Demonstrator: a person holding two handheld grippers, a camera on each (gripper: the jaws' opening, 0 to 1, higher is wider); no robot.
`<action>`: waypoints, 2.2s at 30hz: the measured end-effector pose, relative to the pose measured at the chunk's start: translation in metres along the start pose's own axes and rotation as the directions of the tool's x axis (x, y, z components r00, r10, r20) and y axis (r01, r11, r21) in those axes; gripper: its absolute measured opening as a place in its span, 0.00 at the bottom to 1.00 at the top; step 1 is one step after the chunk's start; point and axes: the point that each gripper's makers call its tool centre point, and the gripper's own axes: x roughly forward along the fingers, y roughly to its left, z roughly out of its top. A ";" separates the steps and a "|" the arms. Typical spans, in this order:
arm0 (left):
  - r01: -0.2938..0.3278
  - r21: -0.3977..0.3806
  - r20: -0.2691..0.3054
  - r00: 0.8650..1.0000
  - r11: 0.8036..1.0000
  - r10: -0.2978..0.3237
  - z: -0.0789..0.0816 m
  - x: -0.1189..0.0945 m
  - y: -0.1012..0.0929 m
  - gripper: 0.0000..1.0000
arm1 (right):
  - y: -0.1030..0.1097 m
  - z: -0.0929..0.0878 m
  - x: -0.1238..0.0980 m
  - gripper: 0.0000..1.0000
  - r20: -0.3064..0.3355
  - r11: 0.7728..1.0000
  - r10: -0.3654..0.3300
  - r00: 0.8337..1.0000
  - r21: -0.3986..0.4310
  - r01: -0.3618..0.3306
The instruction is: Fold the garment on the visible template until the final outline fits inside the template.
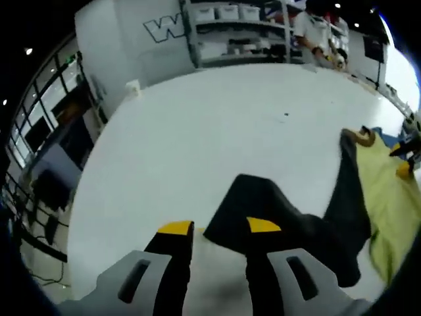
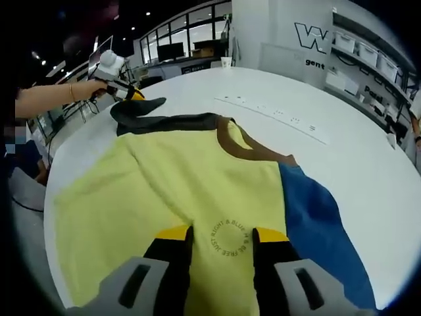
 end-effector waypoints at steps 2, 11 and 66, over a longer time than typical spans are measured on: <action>0.018 0.009 -0.022 1.000 1.000 -0.018 -0.006 0.010 0.000 0.32 | 0.000 0.000 0.000 0.33 0.008 1.000 -0.001 1.000 -0.003 0.001; 0.030 -0.045 -0.016 0.999 0.999 -0.031 -0.002 0.009 -0.009 0.07 | 0.001 0.000 -0.001 0.33 0.013 1.000 -0.008 1.000 -0.001 0.008; -0.411 -0.247 -0.181 0.909 0.877 0.375 -0.083 -0.155 0.069 0.10 | -0.002 -0.001 0.000 0.41 -0.008 0.999 -0.012 1.000 -0.047 0.011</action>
